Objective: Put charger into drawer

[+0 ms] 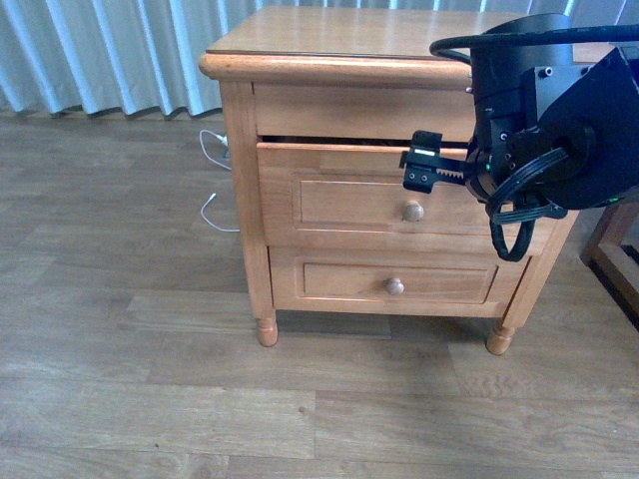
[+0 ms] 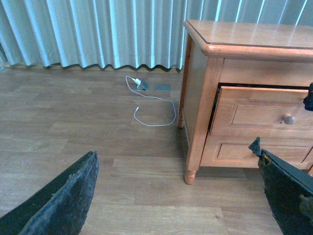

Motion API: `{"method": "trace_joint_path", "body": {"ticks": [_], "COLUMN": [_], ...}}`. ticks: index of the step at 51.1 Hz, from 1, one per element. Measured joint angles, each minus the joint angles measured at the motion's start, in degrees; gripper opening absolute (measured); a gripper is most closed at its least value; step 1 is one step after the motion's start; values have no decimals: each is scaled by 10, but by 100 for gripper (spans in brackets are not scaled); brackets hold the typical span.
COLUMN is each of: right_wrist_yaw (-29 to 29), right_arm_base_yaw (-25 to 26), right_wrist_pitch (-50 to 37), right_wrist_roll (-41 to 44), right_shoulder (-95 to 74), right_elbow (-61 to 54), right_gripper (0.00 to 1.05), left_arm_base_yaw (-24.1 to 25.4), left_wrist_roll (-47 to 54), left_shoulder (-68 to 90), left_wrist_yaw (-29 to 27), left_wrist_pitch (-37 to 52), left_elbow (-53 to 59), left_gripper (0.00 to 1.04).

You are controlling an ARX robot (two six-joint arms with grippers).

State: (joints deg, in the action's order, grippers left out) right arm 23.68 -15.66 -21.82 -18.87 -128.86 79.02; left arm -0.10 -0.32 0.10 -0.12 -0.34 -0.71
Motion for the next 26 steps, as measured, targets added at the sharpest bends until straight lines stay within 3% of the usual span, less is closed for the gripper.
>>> {"method": "trace_joint_path", "body": {"ticks": [26], "right_wrist_yaw": [37], "right_arm_base_yaw": [-4], "right_wrist_pitch": [-9], "right_wrist_roll": [-13], "right_shoulder": [-37], "right_elbow": [51], "right_gripper": [97], "left_arm_base_yaw": [0], "left_wrist_roll": [0], "left_shoulder": [0], "left_wrist_yaw": [0], "left_wrist_pitch": [0], "left_elbow": [0], "left_gripper": [99]}}
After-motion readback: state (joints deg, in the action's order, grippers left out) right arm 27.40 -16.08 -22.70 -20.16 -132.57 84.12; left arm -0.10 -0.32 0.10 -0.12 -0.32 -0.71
